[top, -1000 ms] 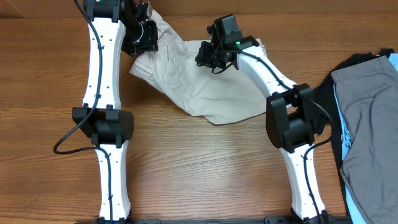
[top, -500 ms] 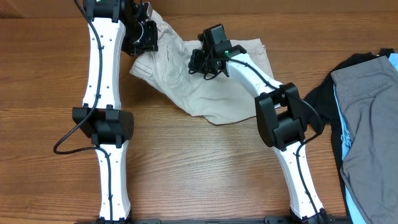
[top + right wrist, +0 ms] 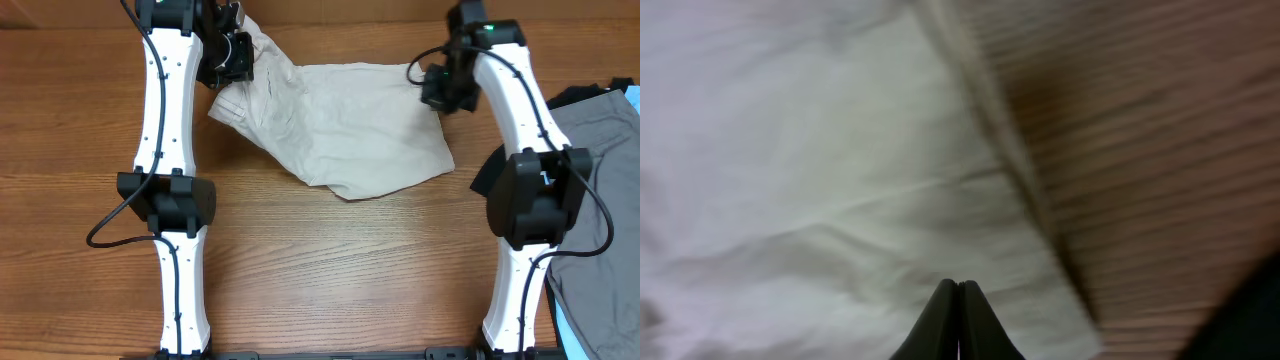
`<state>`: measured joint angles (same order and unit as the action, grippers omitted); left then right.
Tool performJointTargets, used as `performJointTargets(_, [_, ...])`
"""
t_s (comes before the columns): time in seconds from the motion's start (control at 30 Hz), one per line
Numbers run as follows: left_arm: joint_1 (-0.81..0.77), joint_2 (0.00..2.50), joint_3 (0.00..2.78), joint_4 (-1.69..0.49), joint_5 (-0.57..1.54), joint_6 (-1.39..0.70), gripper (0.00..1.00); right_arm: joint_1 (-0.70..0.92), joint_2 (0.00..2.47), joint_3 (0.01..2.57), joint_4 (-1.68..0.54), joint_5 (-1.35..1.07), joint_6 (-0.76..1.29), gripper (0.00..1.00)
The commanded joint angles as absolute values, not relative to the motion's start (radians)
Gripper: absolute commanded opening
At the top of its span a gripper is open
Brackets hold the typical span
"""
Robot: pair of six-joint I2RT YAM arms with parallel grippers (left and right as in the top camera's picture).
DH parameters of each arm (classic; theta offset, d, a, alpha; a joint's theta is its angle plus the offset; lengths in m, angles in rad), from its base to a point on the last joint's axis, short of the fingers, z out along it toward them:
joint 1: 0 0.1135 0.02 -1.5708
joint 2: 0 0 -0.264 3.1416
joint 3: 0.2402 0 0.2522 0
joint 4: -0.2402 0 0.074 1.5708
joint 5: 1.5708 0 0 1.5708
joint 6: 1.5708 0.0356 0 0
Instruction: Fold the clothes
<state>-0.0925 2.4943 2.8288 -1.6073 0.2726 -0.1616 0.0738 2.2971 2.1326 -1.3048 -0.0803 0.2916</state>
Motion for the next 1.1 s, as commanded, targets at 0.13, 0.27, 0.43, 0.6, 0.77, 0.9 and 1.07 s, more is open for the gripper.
performJointTargets(0.13, [-0.154,2.488,2.864,-1.579,0.281,-0.218,0.04,-0.009,2.300,1.957,-1.272,-0.059,0.279,0.04])
performJointTargets(0.27, [-0.179,2.488,2.864,-1.570,0.281,-0.226,0.04,-0.012,2.300,1.922,-1.278,-0.084,0.279,0.04])
performJointTargets(0.43, [-0.187,2.487,2.864,-1.571,0.282,-0.260,0.04,-0.014,2.300,1.924,-1.316,-0.152,0.216,0.04])
performJointTargets(0.6, [-0.191,2.483,2.864,-1.572,0.293,-0.300,0.04,-0.014,2.300,1.923,-1.339,-0.189,0.204,0.04])
performJointTargets(0.77, [-0.210,2.461,2.864,-1.545,0.316,-0.315,0.04,-0.010,2.300,1.907,-1.336,-0.189,0.205,0.04])
performJointTargets(0.9, [-0.234,2.445,2.865,-1.517,0.335,-0.322,0.04,-0.007,2.300,1.845,-1.309,-0.197,0.208,0.04])
performJointTargets(1.07, [-0.276,2.443,2.864,-1.462,0.389,-0.331,0.04,-0.004,2.300,1.757,-1.240,-0.213,0.208,0.04])
